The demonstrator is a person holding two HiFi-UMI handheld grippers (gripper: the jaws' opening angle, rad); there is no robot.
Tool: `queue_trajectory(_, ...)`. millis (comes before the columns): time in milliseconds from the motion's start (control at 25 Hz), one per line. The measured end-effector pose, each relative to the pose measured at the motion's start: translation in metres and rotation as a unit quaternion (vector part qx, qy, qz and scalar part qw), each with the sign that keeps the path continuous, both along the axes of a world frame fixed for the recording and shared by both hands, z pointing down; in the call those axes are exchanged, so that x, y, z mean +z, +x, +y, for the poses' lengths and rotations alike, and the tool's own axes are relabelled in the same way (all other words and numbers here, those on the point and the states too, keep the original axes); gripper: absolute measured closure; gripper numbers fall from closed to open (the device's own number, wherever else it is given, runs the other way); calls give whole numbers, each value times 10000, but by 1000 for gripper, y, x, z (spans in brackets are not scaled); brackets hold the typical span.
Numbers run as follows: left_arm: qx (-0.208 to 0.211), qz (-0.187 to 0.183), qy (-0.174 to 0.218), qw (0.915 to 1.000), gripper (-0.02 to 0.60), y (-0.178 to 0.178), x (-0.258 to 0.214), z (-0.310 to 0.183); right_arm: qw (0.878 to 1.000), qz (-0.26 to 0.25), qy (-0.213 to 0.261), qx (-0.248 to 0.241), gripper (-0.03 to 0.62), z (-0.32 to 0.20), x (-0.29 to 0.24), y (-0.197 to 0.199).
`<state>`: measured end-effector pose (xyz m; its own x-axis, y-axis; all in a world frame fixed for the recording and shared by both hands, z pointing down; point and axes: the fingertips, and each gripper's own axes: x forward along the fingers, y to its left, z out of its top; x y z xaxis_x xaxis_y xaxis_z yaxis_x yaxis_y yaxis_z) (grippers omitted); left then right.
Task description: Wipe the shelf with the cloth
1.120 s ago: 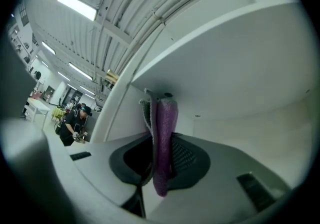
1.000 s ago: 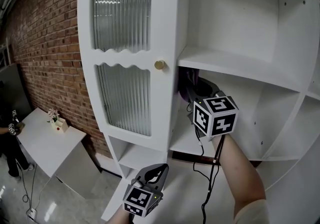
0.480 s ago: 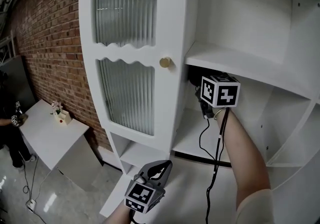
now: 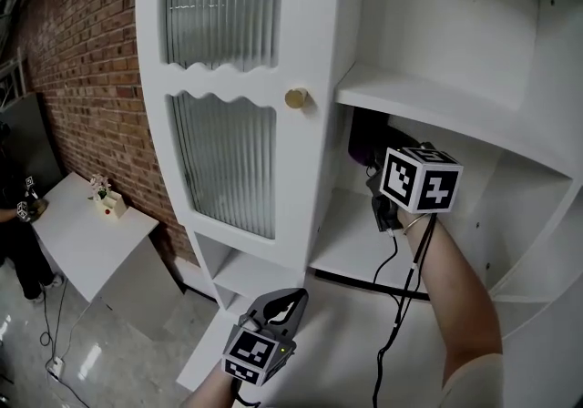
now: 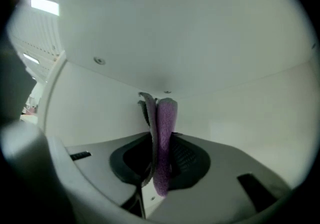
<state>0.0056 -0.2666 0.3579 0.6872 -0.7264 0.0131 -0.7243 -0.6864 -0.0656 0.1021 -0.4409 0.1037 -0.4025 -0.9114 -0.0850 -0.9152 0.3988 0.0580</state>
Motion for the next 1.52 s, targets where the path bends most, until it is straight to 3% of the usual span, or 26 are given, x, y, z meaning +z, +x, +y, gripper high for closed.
queue_trajectory(240,-3,12,74,10000,568,1,-4,8,9975,291,-114,-637,520,77,35,-28)
queue_trajectory(680,9,61,172,9998,568,-2,-10,33,9976,332,-81,-604,520,141,68,-63)
queue_trajectory(1160,-3,99,102,9999,568,-4,-1,34,9989,391,94,-230,520,104,71,-57)
queue_trajectory(1520,-54,126,-2,9999,568,-2,10,15,9990,407,106,163,520,43,76,-35)
